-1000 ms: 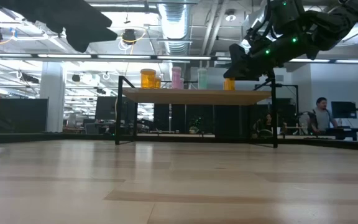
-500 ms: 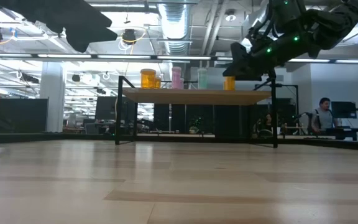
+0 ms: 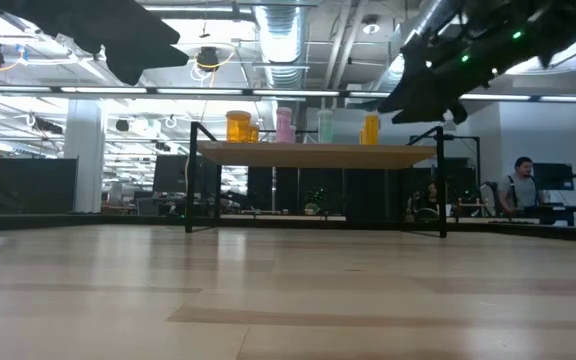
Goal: Pick and place medicine bottles onto shelf by color
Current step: Return to Home Position
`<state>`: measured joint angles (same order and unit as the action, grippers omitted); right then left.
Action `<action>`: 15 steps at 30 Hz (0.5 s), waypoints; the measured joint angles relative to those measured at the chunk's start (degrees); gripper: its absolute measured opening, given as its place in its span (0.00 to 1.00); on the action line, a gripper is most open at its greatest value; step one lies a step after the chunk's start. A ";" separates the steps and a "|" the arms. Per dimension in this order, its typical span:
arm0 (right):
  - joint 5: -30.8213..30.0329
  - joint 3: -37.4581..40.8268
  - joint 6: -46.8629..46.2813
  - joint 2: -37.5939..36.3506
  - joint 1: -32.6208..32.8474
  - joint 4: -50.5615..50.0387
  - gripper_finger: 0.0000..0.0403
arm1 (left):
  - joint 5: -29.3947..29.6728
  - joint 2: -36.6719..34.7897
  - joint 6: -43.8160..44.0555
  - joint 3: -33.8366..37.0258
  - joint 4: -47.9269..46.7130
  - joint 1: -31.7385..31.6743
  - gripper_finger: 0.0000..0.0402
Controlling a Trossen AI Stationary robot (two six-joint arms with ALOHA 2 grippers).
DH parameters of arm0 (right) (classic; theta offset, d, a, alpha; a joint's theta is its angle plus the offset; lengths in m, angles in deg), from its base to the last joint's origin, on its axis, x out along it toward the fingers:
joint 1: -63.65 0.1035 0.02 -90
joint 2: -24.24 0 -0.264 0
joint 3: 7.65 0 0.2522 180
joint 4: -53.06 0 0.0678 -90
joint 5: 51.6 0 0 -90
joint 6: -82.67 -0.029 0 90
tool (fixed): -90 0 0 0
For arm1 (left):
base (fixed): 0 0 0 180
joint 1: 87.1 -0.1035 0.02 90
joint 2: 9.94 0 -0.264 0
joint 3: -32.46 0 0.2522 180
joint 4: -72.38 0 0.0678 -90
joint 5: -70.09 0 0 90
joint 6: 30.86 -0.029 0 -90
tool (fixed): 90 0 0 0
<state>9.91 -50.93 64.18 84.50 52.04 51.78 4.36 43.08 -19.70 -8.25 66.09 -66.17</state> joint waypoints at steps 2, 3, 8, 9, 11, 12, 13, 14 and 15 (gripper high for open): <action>1.86 0.00 -1.00 -2.20 1.87 -2.71 0.61 | 0.00 -0.19 -0.37 -0.01 0.02 0.00 0.45; 3.08 0.00 -1.12 -3.37 2.96 -3.93 0.61 | 0.02 -0.43 -0.65 -0.13 -0.04 0.00 0.45; 11.72 -0.02 2.06 -8.30 10.72 -4.83 0.58 | -0.74 -4.09 -2.50 -0.69 0.00 0.50 0.45; 12.39 -0.02 3.07 -9.18 12.76 -4.16 0.57 | -1.22 -5.54 -3.24 -0.69 0.01 0.84 0.45; 12.80 -0.11 5.92 -10.84 16.70 -3.05 0.54 | -1.22 -8.79 -4.92 -0.71 0.09 1.54 0.45; 12.86 -0.11 7.78 -11.81 18.59 -3.06 0.53 | -1.06 -10.42 -5.73 -0.71 0.18 1.83 0.45; 12.92 -0.11 9.63 -12.95 20.38 -3.23 0.51 | -1.03 -12.02 -6.41 -0.71 0.26 2.01 0.45; 12.90 -0.11 11.52 -13.99 22.03 -3.14 0.50 | -1.03 -13.50 -7.14 -0.71 0.27 2.11 0.45; 12.92 -0.11 13.38 -14.96 23.57 -2.96 0.48 | -1.01 -14.69 -7.79 -0.69 0.49 2.20 0.45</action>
<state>22.83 -51.04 77.57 69.54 75.61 48.82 3.35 28.39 -27.48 -8.94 66.58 -63.97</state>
